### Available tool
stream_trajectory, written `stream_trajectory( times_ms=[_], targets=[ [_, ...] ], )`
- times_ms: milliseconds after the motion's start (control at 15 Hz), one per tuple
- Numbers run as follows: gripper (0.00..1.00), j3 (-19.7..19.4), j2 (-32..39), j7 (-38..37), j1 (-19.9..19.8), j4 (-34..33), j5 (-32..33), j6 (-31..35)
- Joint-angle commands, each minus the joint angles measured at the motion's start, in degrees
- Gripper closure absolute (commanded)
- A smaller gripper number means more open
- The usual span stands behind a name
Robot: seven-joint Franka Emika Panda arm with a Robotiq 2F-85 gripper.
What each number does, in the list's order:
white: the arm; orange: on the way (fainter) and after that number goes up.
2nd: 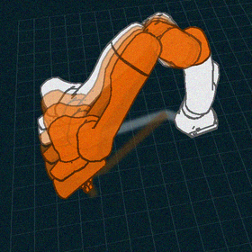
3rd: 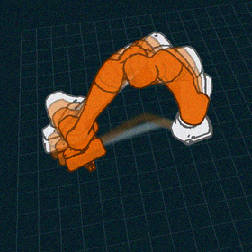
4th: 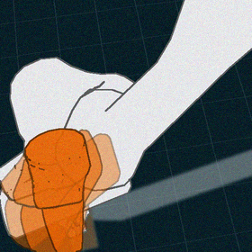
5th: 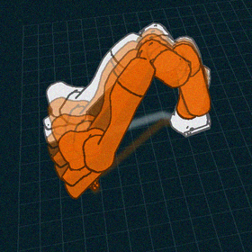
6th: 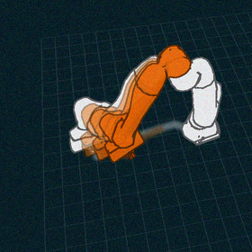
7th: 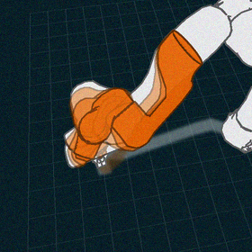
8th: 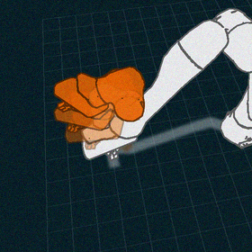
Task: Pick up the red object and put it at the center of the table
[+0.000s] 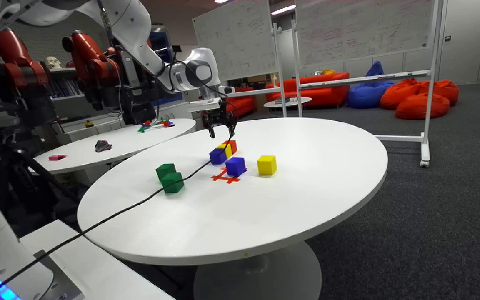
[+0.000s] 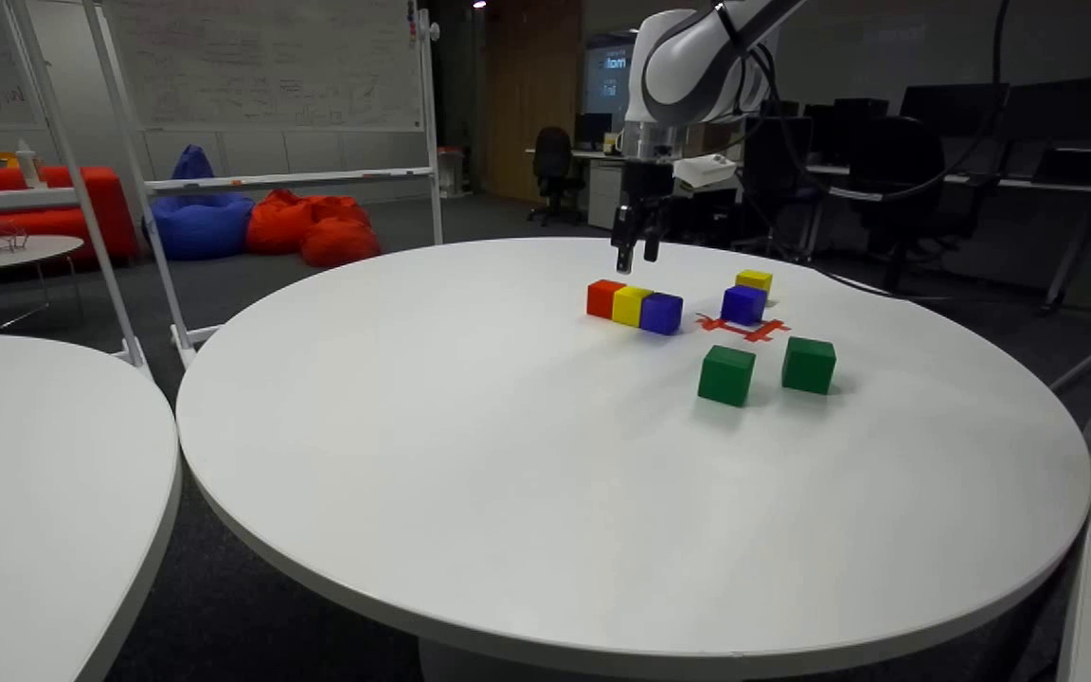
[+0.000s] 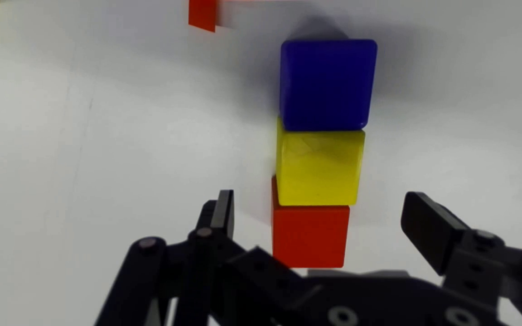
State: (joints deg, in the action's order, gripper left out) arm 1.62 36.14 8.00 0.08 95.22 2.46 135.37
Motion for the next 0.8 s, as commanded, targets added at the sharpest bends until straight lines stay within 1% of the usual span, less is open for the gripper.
stream_trajectory(
  times_ms=[0,333,733],
  targets=[
    [0.00,-0.1,0.7,1.7,0.5,-1.8,1.9,-1.8],
    [0.00,-0.2,0.1,2.7,0.7,-0.7,3.1,-0.5],
    [0.00,-0.4,2.1,2.9,-0.3,-3.2,2.3,-1.7]
  ],
)
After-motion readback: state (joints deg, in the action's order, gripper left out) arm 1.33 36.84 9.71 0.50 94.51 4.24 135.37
